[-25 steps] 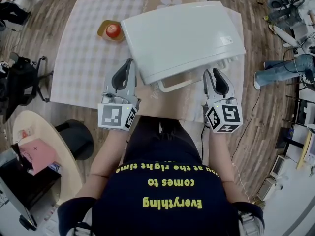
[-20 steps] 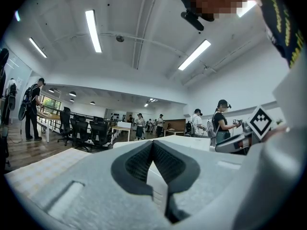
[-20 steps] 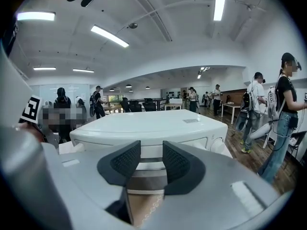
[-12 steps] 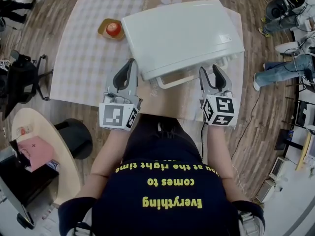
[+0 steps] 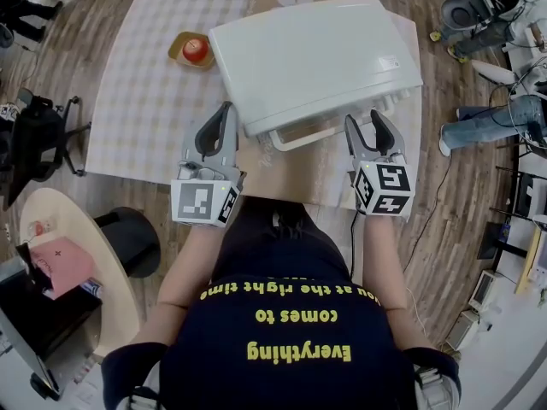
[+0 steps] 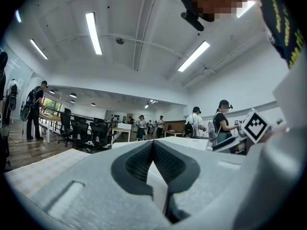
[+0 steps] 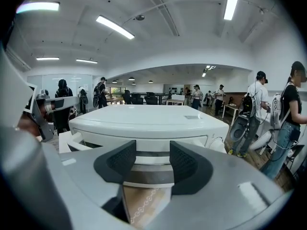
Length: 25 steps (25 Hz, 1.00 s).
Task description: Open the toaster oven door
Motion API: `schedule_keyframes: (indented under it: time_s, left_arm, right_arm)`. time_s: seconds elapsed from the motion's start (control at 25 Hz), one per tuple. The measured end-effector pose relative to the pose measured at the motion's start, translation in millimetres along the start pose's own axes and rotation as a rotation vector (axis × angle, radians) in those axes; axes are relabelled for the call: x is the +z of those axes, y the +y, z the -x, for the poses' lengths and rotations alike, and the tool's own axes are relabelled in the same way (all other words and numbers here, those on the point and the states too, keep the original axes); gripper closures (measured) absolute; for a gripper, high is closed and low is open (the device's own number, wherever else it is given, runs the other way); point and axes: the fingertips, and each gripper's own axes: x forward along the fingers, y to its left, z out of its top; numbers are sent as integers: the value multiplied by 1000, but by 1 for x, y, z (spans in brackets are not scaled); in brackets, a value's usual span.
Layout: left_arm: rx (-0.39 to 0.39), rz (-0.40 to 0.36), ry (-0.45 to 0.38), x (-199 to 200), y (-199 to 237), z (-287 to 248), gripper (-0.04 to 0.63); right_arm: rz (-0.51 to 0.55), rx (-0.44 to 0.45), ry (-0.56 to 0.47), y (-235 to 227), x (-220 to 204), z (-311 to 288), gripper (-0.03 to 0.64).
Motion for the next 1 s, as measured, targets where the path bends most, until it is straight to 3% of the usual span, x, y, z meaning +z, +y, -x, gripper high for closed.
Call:
schedule_keyframes:
  time_s: [0.28,0.68,1.0]
  left_arm:
    - [-9,0,0,-1,-5,2,597]
    - [-38,-4,2,1,-16,-1,597]
    - [-86,9,17,-3,-31,-6,597]
  right_arm:
    - [-27,-12,9,-7,-5,4,345]
    - [-56,-2,4,-8,-17,18,337]
    - [-58,12,81,-9,-40,37,336]
